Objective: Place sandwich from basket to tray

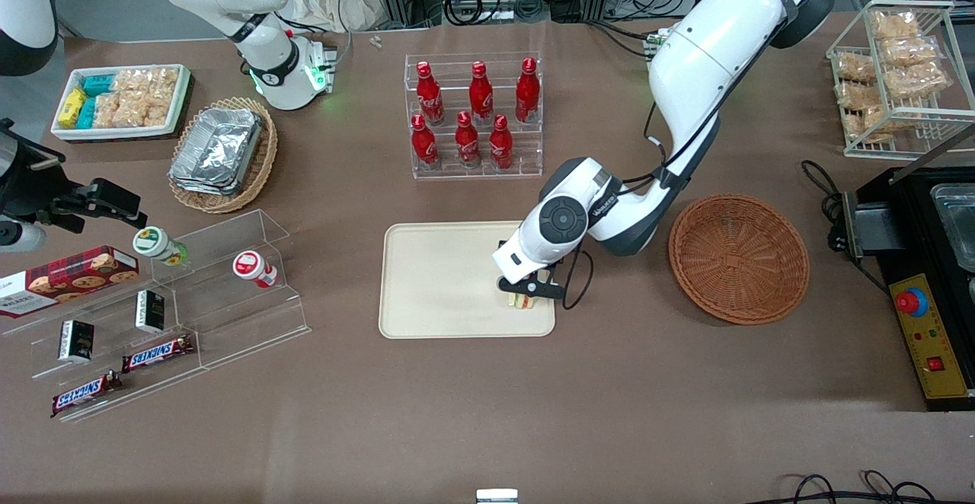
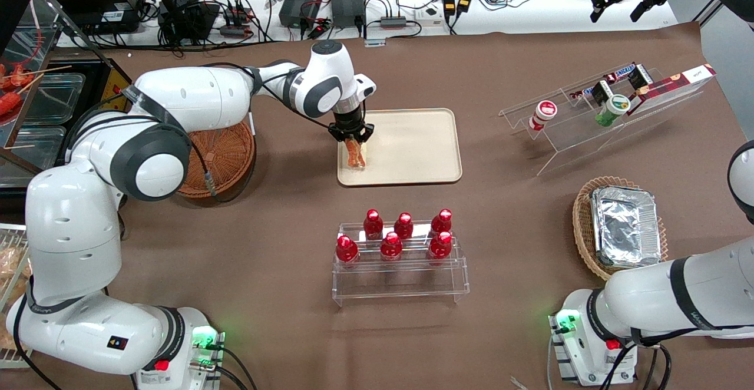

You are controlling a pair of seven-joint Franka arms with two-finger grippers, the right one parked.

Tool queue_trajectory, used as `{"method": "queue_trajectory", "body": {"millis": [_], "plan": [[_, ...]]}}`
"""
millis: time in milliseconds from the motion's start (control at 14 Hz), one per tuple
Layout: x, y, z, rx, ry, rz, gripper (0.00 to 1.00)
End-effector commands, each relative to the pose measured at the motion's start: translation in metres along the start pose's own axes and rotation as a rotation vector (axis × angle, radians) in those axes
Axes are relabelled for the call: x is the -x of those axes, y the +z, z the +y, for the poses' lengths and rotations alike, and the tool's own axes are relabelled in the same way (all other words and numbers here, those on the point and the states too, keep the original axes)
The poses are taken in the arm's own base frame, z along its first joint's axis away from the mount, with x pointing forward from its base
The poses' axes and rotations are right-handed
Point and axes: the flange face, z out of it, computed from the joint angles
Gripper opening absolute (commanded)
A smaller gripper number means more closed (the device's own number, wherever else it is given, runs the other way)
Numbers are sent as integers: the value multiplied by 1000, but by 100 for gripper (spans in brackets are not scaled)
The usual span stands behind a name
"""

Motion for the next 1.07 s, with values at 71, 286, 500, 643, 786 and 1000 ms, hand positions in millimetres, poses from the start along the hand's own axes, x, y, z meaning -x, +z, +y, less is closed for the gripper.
{"method": "queue_trajectory", "body": {"millis": [71,286,500,643,786,1000], "plan": [[-2,-4,-4,-28,-13,14,100],[-6,-43,-8,-49,-27,34,100],[-8,-127,-32,-67,-110,71,100],[3,-176,-53,-115,-149,54,100],[5,-218,-79,-121,-187,87,100],[11,-272,-144,-139,-226,67,100]]}}
